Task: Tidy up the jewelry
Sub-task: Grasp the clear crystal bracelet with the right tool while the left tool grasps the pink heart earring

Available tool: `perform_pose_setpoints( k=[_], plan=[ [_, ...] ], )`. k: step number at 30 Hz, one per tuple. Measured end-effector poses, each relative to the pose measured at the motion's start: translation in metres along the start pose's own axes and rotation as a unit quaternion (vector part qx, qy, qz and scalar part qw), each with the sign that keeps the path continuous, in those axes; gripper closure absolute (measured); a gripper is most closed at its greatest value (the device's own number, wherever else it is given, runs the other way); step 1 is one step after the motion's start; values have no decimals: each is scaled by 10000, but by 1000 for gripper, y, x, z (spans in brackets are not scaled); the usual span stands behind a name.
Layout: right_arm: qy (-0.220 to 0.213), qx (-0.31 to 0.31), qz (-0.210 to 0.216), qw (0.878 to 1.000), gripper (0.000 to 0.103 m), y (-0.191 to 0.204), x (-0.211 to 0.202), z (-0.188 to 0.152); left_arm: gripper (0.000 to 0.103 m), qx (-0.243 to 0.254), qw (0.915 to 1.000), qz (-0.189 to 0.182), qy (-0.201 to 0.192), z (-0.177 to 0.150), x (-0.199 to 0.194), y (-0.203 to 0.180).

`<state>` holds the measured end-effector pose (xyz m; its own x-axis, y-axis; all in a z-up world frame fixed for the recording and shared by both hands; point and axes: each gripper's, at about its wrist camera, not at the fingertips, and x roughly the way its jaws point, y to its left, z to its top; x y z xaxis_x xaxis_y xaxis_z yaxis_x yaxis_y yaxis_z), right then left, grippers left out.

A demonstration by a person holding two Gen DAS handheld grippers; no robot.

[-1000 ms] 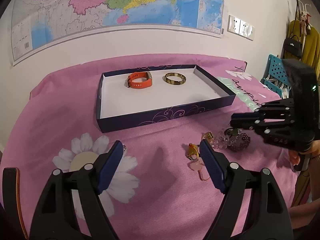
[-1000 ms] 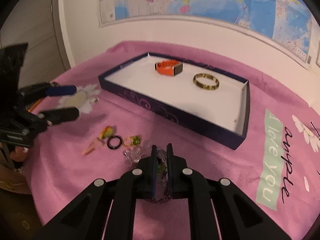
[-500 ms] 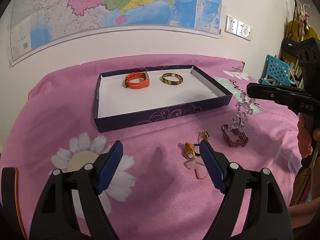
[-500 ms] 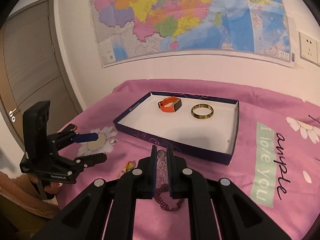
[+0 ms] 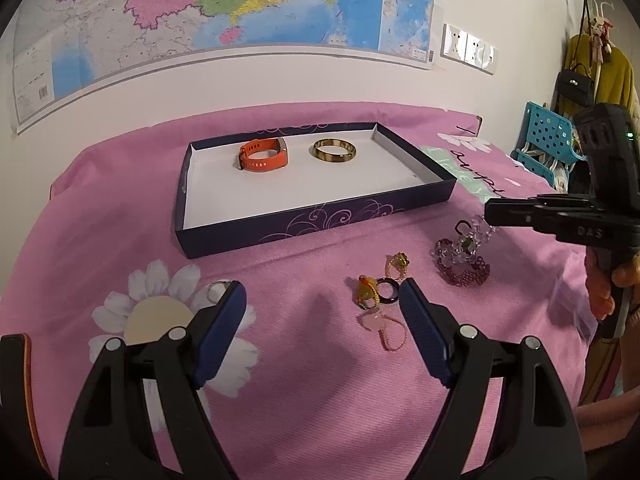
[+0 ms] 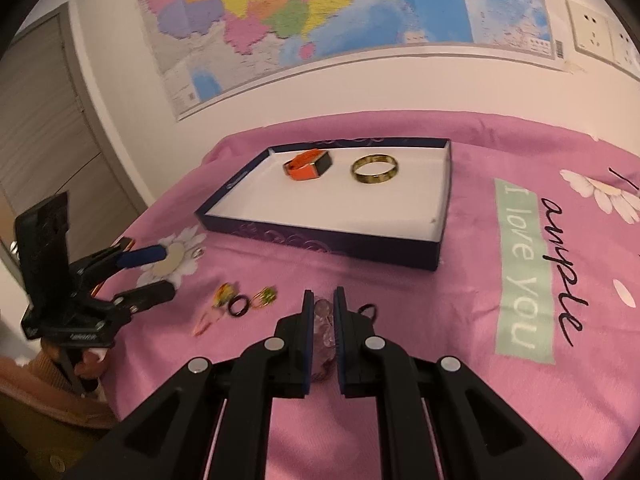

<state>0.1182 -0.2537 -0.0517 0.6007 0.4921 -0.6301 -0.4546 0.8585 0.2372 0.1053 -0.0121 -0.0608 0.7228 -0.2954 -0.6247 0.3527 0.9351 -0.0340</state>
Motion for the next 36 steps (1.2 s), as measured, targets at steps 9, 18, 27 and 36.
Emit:
perform_pose_setpoints(
  k=[9,18,27,36],
  plan=[
    [314,-107,-14,9994,95,7,5,-18,25,177,9996,-194,90,-8,0,-9],
    [415,-213,-115,9988,85,13,10,-25,27,277,9990,-309,188,-9,3,-17],
    [480,-309,-268,9980,71,19,21,-24,28,243,9990,-308,222,-9,5,-17],
    [481,-256,-212,9983,72,17,20,-23,40,337,9975,-462,410,-8,13,-22]
  ],
)
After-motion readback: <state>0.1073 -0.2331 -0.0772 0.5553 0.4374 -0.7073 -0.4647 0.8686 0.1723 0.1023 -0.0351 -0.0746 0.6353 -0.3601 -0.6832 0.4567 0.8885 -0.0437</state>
